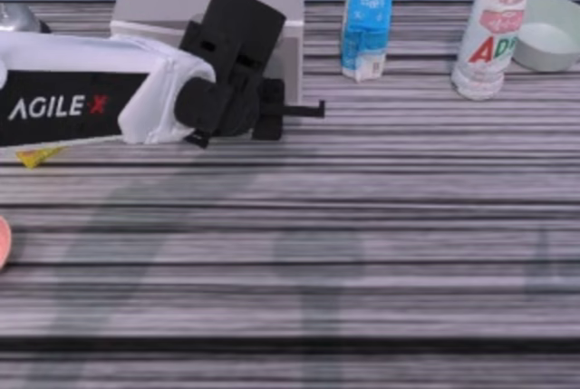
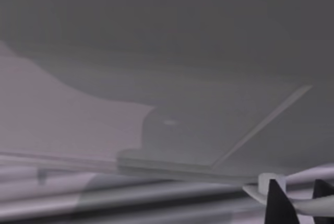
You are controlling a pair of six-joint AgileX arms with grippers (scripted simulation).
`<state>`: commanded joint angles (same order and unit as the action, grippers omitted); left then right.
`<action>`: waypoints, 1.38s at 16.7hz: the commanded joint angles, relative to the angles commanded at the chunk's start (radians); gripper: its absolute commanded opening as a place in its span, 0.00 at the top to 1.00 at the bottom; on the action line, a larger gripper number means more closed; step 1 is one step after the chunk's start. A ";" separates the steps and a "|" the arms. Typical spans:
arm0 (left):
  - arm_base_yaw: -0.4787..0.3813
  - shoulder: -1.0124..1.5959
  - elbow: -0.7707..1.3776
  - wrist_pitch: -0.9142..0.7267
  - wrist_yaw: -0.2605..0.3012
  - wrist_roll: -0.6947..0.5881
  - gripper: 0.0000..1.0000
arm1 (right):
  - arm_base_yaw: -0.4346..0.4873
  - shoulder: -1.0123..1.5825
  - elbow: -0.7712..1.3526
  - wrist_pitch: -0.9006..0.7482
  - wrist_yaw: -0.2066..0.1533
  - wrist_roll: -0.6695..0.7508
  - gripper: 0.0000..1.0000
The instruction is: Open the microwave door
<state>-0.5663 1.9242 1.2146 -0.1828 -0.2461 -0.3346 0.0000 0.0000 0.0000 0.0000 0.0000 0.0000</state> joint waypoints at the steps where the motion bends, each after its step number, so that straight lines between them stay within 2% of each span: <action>1: 0.000 0.000 0.000 0.000 0.000 0.000 1.00 | 0.000 0.000 0.000 0.000 0.000 0.000 0.00; 9: 0.009 -0.029 -0.038 0.023 0.032 0.040 1.00 | 0.000 0.000 0.000 0.000 0.000 0.000 0.00; 23: 0.010 -0.029 -0.042 0.023 0.034 0.043 1.00 | 0.000 0.000 0.000 0.000 0.000 0.000 0.00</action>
<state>-0.5564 1.8951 1.1723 -0.1600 -0.2122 -0.2914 0.0000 0.0000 0.0000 0.0000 0.0000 0.0000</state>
